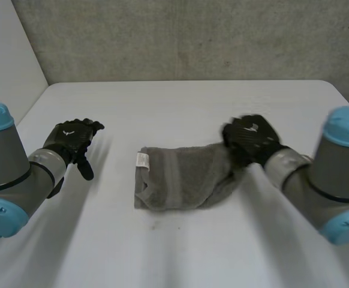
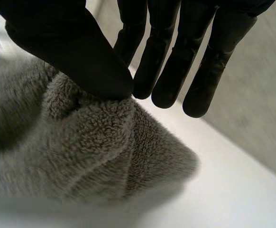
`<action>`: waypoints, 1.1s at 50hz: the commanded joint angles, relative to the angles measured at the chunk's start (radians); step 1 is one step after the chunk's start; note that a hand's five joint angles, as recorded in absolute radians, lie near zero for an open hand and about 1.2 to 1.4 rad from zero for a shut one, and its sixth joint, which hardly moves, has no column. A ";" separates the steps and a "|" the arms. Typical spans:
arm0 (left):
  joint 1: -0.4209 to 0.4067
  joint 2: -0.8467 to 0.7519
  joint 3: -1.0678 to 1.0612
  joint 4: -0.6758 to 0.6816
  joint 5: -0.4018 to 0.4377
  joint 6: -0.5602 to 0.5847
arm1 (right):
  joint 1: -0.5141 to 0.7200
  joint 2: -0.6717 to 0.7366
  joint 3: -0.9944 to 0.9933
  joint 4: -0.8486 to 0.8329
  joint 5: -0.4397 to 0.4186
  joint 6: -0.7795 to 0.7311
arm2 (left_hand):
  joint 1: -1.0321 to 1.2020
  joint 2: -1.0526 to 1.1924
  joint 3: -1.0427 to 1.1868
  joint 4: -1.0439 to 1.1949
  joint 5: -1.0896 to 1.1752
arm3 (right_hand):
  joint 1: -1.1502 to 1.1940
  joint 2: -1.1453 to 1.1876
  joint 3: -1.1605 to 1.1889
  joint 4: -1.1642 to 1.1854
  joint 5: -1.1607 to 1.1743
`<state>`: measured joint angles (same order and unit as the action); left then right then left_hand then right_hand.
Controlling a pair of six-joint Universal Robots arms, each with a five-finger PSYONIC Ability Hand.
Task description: Fold the towel.
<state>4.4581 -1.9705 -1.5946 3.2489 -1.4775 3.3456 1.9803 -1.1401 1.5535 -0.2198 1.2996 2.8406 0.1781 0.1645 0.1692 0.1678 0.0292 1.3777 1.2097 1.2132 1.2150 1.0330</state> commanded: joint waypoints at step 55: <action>-0.373 -0.361 0.469 -0.161 -0.191 -0.258 | -0.032 0.143 -0.229 0.284 -0.023 0.372 | 0.050 0.064 0.059 0.060 0.024 | -1.203 -1.035 -1.039 -1.040 -1.033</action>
<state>4.0561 -2.3015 -1.1158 3.1207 -1.6009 3.0850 1.9139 -1.0835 1.3994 0.0543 1.2812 3.2137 0.1967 0.2023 0.2019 0.2017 0.0292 0.1831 0.1727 0.1688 0.1752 0.0190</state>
